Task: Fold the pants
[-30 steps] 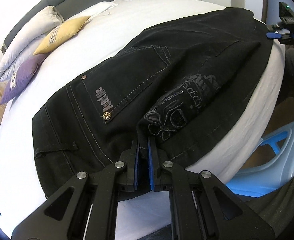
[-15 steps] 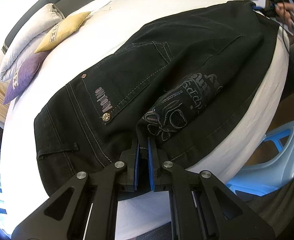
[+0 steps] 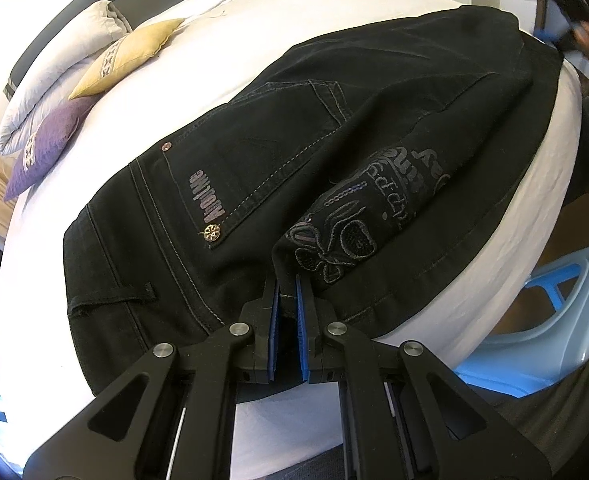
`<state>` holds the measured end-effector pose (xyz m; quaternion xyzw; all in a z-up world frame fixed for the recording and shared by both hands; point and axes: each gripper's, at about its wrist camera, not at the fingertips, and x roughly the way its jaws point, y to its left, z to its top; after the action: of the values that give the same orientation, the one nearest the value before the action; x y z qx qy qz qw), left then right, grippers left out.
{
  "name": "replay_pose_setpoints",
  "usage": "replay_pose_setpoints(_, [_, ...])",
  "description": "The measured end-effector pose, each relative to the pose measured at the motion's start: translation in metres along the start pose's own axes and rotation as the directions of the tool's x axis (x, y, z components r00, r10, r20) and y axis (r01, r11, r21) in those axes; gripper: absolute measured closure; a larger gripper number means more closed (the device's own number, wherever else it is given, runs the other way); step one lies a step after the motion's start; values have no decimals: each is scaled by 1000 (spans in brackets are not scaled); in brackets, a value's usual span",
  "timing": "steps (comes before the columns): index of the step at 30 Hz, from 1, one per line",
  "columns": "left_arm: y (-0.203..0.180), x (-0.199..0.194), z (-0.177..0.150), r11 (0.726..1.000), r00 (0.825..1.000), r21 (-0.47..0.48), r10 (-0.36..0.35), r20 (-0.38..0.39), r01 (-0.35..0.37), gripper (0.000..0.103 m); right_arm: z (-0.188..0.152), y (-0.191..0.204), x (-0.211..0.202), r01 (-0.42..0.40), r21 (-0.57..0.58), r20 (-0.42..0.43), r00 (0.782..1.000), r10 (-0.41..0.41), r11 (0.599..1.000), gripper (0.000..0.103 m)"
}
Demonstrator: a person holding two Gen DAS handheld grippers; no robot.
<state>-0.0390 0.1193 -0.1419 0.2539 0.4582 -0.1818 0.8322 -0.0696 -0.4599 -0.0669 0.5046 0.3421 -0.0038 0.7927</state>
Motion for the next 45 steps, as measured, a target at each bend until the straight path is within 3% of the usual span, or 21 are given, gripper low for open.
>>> replay_pose_setpoints(1, [1, 1, 0, 1000, 1000, 1, 1, -1, -1, 96, -10, -16, -2, -2, 50, -9, 1000, 3, 999, 16])
replay_pose_setpoints(3, [1, 1, 0, 1000, 1000, 1, 4, -2, -4, 96, -19, -41, -8, -89, 163, 37, 996, 84, 983, 26])
replay_pose_setpoints(7, [2, 5, 2, 1000, 1000, 0, 9, -10, -9, 96, -5, -54, -2, -172, 275, 84, 984, 154, 946, 26])
replay_pose_setpoints(10, [3, 7, 4, 1000, 1000, -2, 11, -15, -11, 96, 9, -44, 12, -137, 261, 57, 990, 126, 956, 25])
replay_pose_setpoints(13, [2, 8, 6, 1000, 1000, 6, 20, -21, -20, 96, 22, -47, 10, -147, 315, 71, 989, 131, 938, 25])
replay_pose_setpoints(16, [2, 10, 7, 1000, 999, 10, 23, -23, -22, 96, 32, -27, 11, -100, 239, 34, 995, 94, 966, 25])
replay_pose_setpoints(17, [1, 11, 7, 1000, 1000, 9, 22, -22, -22, 96, 32, -40, 0, -100, 229, 29, 995, 96, 968, 25])
replay_pose_setpoints(22, [0, 13, 8, 1000, 999, 15, 23, -23, -23, 96, 30, -38, -10, 52, 243, -128, 992, -21, 969, 25])
replay_pose_setpoints(27, [-1, 15, 9, 1000, 1000, 14, 20, -24, -19, 96, 42, -39, -26, 28, 270, -79, 997, -7, 962, 25])
replay_pose_setpoints(32, [-1, 15, 9, 1000, 999, 11, 21, -25, -21, 96, 52, -45, 13, 84, 285, -105, 993, -56, 955, 25])
replay_pose_setpoints(34, [0, 15, 9, 1000, 999, 11, 21, -26, -21, 96, 55, -45, 19, 70, 291, -109, 993, -40, 954, 26])
replay_pose_setpoints(36, [0, 15, 8, 1000, 999, 11, 19, -26, -19, 96, 61, -33, 26, 52, 228, -104, 994, -29, 972, 40])
replay_pose_setpoints(37, [1, 16, 8, 1000, 1000, 9, 17, -25, -16, 96, 64, -28, 32, 50, 187, -110, 993, -29, 981, 61])
replay_pose_setpoints(38, [2, 16, 8, 1000, 1000, 8, 14, -25, -14, 96, 67, -26, 36, 61, 165, -122, 992, -40, 984, 89])
replay_pose_setpoints(39, [2, 16, 8, 1000, 1000, 9, 14, -24, -14, 96, 68, -27, 41, 78, 159, -129, 990, -58, 984, 94])
replay_pose_setpoints(45, [3, 13, 4, 1000, 1000, -3, 13, -7, -13, 96, 72, 10, 17, 90, 63, -100, 991, -83, 994, 96])
